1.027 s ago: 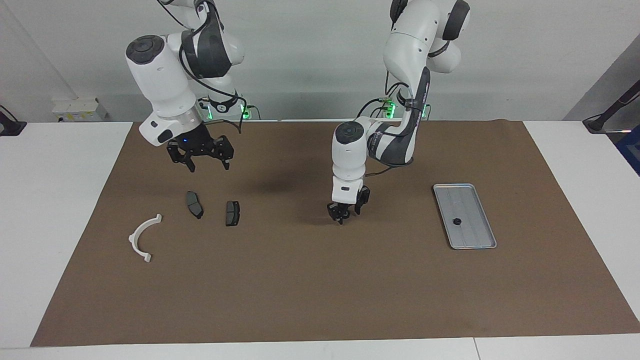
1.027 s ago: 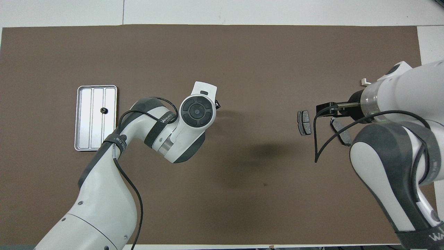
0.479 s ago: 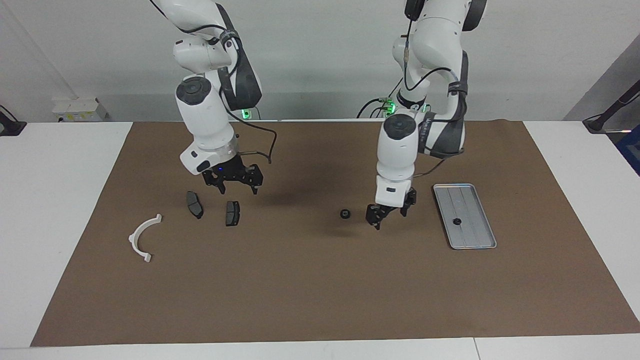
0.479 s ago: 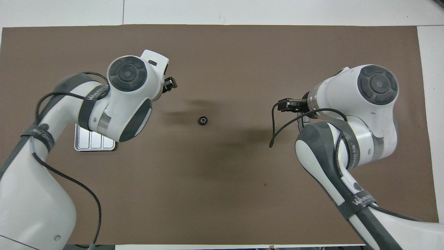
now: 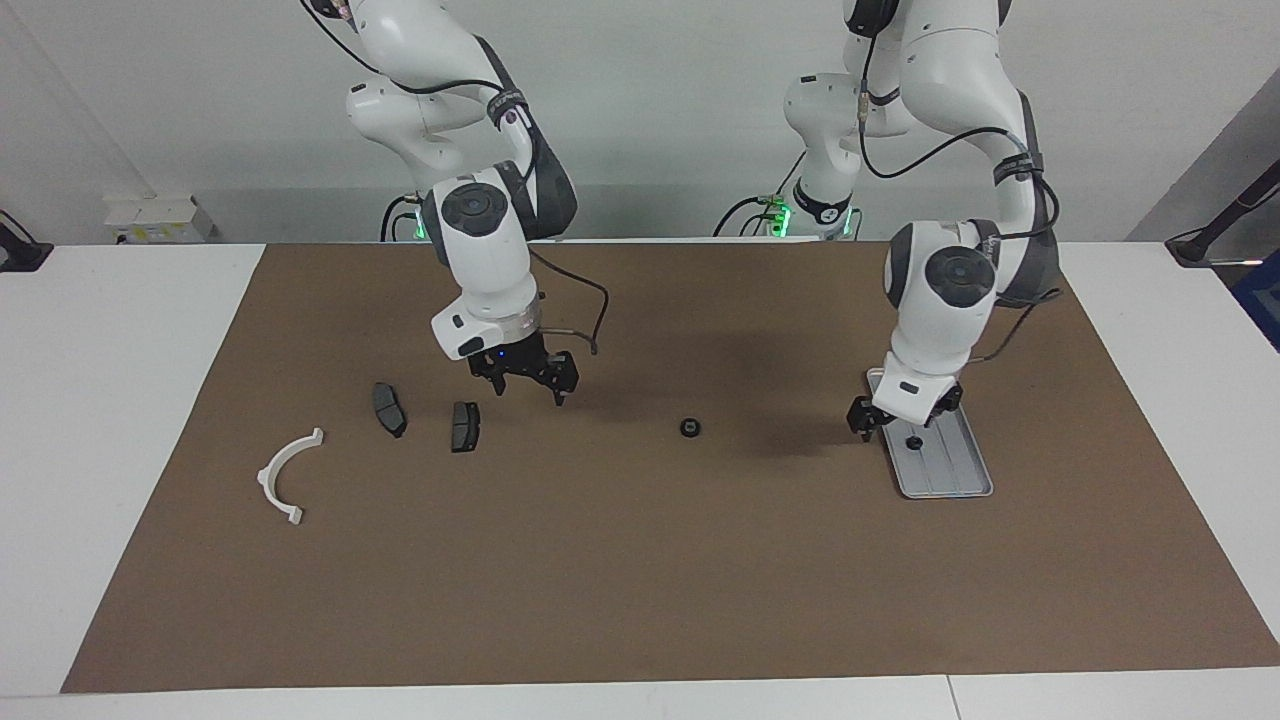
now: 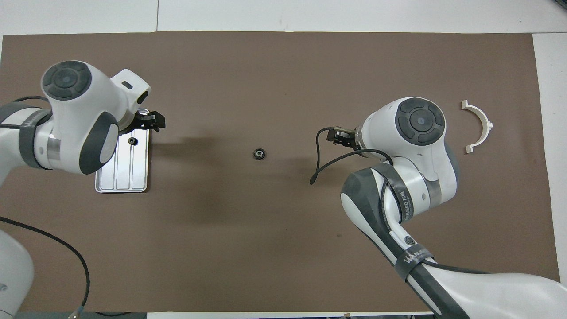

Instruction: Place bearing gear from tray to pile

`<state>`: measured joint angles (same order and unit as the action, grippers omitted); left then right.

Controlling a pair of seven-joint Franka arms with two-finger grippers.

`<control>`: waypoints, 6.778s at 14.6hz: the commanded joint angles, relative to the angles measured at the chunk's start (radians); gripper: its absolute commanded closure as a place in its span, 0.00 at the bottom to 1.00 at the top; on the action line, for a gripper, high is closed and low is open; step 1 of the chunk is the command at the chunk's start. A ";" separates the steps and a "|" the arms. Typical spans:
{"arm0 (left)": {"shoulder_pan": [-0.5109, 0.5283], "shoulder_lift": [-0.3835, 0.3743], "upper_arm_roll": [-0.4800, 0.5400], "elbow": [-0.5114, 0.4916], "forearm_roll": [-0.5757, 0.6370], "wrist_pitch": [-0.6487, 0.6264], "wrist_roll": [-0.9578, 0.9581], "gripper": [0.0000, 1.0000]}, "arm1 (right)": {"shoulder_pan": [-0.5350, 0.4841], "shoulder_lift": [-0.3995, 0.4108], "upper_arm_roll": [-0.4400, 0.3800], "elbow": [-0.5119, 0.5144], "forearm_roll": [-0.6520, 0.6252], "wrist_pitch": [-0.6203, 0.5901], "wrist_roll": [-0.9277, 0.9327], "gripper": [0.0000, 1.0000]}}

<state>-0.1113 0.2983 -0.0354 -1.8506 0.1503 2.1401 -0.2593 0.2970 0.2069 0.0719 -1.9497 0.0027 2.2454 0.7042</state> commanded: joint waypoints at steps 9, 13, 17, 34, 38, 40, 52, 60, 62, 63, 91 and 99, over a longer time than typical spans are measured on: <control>0.119 -0.019 -0.014 -0.160 -0.067 0.211 0.223 0.00 | 0.171 0.253 -0.001 0.309 -0.097 -0.096 0.295 0.00; 0.117 0.005 -0.014 -0.160 -0.067 0.245 0.221 0.00 | 0.238 0.373 -0.001 0.484 -0.139 -0.173 0.405 0.00; 0.113 0.013 -0.014 -0.162 -0.067 0.262 0.221 0.00 | 0.269 0.473 -0.001 0.633 -0.147 -0.236 0.468 0.00; 0.108 0.033 -0.012 -0.167 -0.069 0.304 0.212 0.38 | 0.324 0.542 0.017 0.627 -0.145 -0.090 0.477 0.07; 0.107 0.033 -0.012 -0.165 -0.069 0.301 0.209 0.60 | 0.324 0.546 0.017 0.611 -0.141 -0.061 0.477 0.10; 0.107 0.033 -0.012 -0.164 -0.069 0.294 0.209 0.76 | 0.326 0.545 0.017 0.597 -0.142 -0.056 0.477 0.11; 0.114 0.019 -0.012 -0.076 -0.104 0.132 0.196 0.86 | 0.315 0.545 0.019 0.598 -0.136 -0.087 0.472 1.00; 0.111 -0.002 -0.012 -0.078 -0.106 0.123 0.135 0.86 | 0.298 0.533 0.017 0.614 -0.145 -0.177 0.434 1.00; 0.110 -0.002 -0.012 -0.076 -0.106 0.124 0.094 0.86 | 0.257 0.493 0.016 0.632 -0.144 -0.236 0.361 1.00; 0.110 -0.002 -0.011 -0.078 -0.106 0.124 0.092 0.86 | 0.234 0.467 0.016 0.632 -0.144 -0.266 0.316 1.00; -0.596 0.183 0.012 0.103 0.024 0.118 -0.754 0.89 | -0.384 0.126 0.017 0.124 -0.125 0.019 -0.838 1.00; -0.614 0.268 0.022 0.194 0.075 0.113 -0.804 0.89 | -0.427 0.172 0.017 0.063 -0.127 0.184 -0.868 1.00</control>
<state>-0.7150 0.5265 -0.0260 -1.6900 0.2024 2.2442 -1.0428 -0.0941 0.3762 0.0708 -1.8617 -0.1201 2.3839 -0.1278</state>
